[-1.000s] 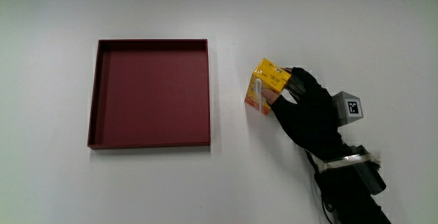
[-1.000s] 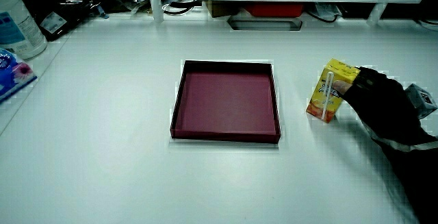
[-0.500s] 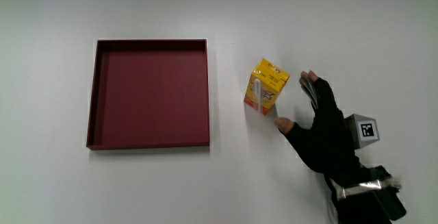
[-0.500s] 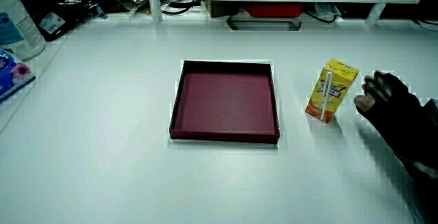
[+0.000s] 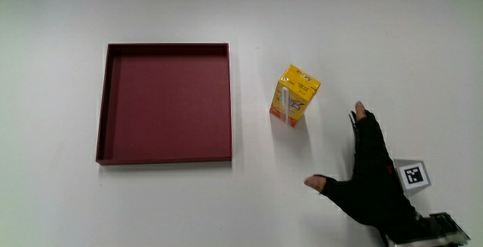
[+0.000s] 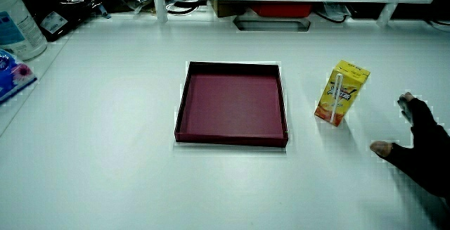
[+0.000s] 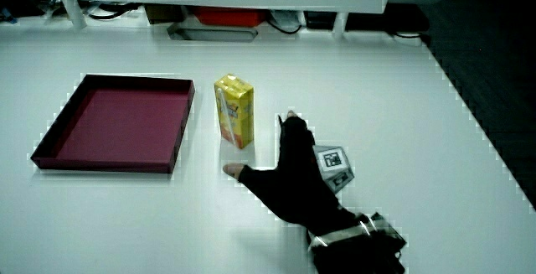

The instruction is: Place ice redtea

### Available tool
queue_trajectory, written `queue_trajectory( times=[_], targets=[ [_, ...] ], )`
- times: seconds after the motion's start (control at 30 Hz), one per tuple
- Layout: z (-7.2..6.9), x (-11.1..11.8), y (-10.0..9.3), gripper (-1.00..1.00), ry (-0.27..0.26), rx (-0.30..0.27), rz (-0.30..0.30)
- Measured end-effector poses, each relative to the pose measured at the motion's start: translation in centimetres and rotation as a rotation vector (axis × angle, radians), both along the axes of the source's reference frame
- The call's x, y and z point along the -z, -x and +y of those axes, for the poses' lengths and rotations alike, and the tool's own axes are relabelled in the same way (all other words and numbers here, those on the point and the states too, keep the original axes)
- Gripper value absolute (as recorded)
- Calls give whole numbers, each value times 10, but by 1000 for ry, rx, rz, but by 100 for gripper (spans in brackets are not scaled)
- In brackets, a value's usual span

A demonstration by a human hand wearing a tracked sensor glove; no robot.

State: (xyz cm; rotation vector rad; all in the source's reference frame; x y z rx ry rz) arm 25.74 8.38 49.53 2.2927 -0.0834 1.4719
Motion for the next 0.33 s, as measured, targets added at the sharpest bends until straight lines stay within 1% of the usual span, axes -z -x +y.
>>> queue_trajectory(
  times=[0.07, 0.1, 0.13, 0.17, 0.3, 0.33],
  targets=[
    [5, -3, -6, -100, 29, 9, 15],
    [8, -4, -9, -100, 29, 11, 27],
    [10, 0, -8, -100, 48, -2, -15],
    [10, 1, -8, -100, 7, 10, -60],
    [16, -4, -15, -100, 16, 30, -34],
    [18, -4, -16, -100, 27, 25, -51]
  ],
)
